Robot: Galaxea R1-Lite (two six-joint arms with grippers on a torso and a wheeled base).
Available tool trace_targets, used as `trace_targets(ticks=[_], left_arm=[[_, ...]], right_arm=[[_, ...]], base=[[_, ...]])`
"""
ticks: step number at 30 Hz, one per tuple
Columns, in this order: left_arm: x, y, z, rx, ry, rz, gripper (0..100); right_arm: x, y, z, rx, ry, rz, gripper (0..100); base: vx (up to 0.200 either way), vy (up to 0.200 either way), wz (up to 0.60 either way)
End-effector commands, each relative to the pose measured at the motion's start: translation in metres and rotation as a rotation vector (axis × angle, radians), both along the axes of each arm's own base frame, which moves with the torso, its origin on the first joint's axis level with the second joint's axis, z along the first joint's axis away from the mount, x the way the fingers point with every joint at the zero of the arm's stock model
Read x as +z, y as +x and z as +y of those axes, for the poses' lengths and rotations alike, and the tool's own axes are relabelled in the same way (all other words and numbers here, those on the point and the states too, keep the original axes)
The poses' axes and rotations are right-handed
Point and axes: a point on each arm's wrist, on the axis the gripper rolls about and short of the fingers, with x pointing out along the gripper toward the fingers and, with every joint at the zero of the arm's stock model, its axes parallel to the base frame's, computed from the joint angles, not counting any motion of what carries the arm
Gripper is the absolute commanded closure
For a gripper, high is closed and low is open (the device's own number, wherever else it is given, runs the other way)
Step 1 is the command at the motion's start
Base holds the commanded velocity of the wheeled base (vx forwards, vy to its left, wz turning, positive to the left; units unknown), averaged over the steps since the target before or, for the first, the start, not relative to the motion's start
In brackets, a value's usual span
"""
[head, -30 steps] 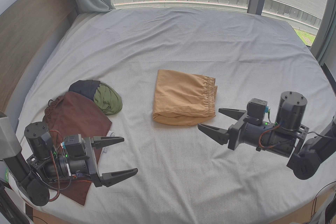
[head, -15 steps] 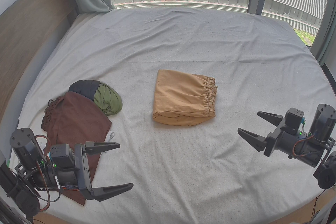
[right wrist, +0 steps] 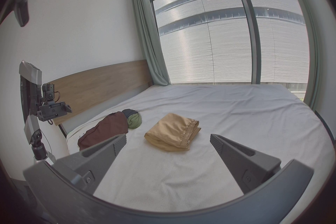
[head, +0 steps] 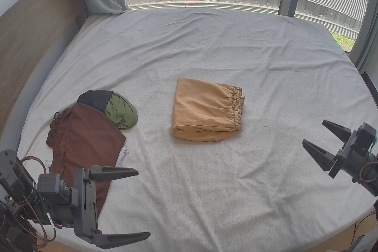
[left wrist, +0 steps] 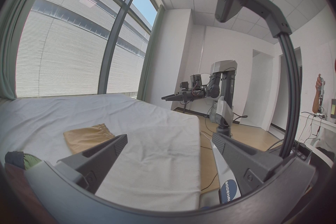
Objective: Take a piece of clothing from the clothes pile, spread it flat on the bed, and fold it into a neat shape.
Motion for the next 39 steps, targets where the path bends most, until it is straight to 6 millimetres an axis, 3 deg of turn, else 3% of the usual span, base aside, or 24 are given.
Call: trace_targets(ticks=[1, 7, 20, 35, 39], left_arm=[[0.011, -0.02, 0.002, -0.041, -0.029, -0.055, 0], [0.014, -0.029, 0.006, -0.042, -0.025, -0.052, 0], [0.018, -0.072, 0.023, -0.038, -0.009, -0.021, 0], [0.012, -0.109, 0.064, 0.407, -0.075, -0.011, 0], [0.004, -0.127, 0.07, 0.503, -0.09, -0.03, 0]], right_arm=[[0.018, -0.026, -0.012, -0.035, 0.03, -0.121, 0], [0.018, -0.044, -0.019, -0.053, 0.039, -0.162, 0], [0.016, -0.084, -0.034, -0.136, 0.05, -0.262, 0], [-0.005, -0.156, -0.044, -0.209, 0.055, -0.316, 0], [-0.029, -0.175, -0.044, -0.237, 0.054, -0.294, 0]], base=[[0.0, 0.0, 0.0], [0.0, 0.0, 0.0], [0.0, 0.0, 0.0], [0.0, 0.0, 0.0], [0.0, 0.0, 0.0]])
